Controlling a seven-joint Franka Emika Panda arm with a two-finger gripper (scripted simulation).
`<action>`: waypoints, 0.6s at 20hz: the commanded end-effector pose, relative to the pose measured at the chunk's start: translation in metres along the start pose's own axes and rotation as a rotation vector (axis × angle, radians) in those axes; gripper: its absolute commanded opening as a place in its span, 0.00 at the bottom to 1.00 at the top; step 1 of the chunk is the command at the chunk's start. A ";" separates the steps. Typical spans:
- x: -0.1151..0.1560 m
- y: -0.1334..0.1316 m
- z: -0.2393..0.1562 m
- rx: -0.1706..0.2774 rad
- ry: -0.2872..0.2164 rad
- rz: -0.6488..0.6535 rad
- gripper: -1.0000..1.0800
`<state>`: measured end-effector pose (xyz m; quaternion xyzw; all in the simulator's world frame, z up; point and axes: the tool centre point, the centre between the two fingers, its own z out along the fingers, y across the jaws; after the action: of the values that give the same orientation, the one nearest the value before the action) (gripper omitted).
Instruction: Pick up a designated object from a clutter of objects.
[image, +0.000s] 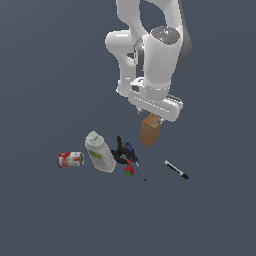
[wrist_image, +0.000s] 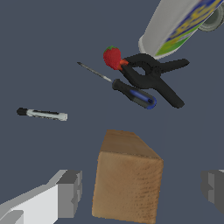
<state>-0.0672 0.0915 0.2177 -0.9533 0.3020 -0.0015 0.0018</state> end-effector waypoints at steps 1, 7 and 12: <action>-0.010 -0.001 0.007 -0.001 0.000 0.037 0.96; -0.027 -0.003 0.019 -0.003 -0.001 0.097 0.96; -0.034 -0.003 0.024 -0.004 -0.002 0.121 0.96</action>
<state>-0.0914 0.1123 0.1948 -0.9346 0.3557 0.0000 0.0001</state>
